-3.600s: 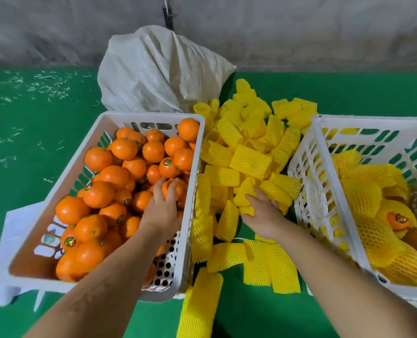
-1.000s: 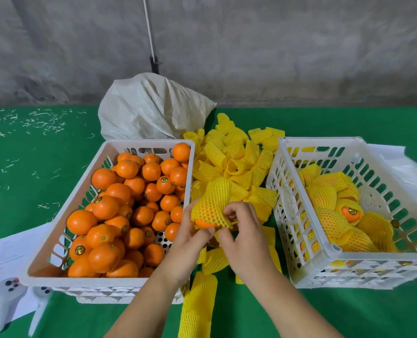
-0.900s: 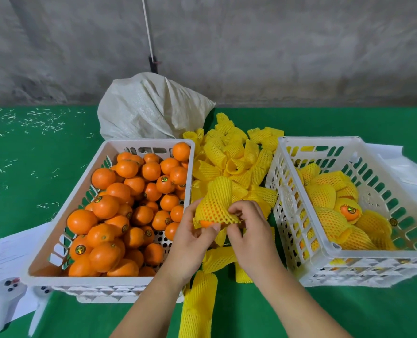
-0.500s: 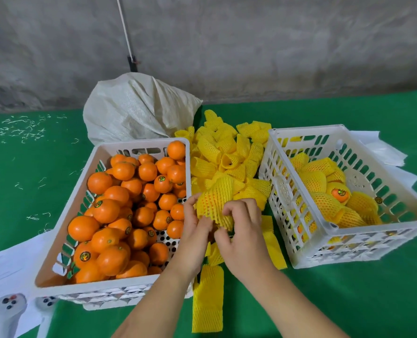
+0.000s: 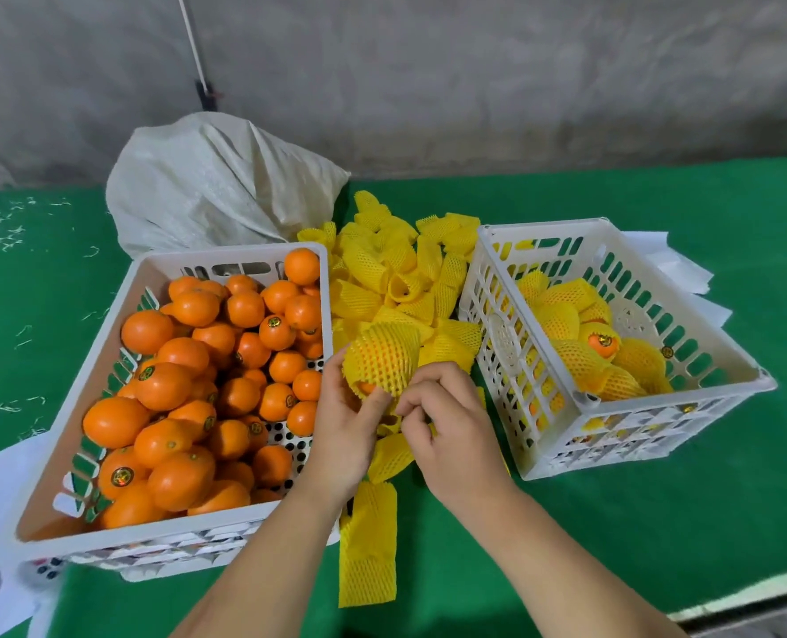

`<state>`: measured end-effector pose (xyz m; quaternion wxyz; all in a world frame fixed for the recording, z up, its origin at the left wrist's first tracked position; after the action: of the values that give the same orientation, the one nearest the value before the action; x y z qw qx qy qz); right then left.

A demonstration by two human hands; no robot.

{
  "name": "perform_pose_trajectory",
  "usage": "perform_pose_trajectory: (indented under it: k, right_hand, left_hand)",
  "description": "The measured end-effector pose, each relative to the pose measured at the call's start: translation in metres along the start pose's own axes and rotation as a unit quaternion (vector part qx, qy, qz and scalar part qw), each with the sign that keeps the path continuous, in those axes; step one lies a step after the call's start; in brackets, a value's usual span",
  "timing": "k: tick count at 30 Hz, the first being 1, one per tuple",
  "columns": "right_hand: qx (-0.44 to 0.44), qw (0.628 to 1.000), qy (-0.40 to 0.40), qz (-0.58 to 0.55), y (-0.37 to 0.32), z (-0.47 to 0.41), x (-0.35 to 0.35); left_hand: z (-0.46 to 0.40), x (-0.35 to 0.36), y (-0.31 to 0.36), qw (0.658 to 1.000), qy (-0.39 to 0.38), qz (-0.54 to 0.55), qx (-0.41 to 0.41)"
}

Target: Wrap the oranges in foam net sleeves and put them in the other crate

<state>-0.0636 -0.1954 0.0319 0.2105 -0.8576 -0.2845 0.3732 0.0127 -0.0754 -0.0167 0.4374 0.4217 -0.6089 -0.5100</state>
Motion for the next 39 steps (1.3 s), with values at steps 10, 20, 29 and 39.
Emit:
perform_pose_trajectory:
  k: [10, 20, 29, 39]
  right_hand:
    - [0.141, 0.972, -0.033, -0.186, 0.038, -0.006, -0.053]
    - [0.273, 0.914, -0.168, -0.247, 0.128, -0.015, -0.118]
    - [0.374, 0.842, -0.222, 0.32, 0.263, -0.018, -0.197]
    - [0.321, 0.919, -0.086, 0.21, 0.225, -0.017, -0.161]
  left_hand:
    - [0.013, 0.065, 0.014, 0.979, 0.053, -0.153, 0.126]
    - [-0.002, 0.168, 0.004, 0.97, -0.012, -0.241, 0.03]
    - [-0.036, 0.275, -0.024, 0.807, -0.211, -0.525, 0.171]
    - [-0.043, 0.266, -0.037, 0.835, -0.245, -0.469, 0.147]
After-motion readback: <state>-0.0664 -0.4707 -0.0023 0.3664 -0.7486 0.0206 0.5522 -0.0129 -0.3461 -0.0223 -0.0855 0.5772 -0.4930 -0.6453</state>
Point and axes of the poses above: each hand's wrist, its own z-axis away from the middle knuckle, its own x-axis out of the palm, y = z × x, the point moved 2 cm from there along -z, towards the middle knuckle
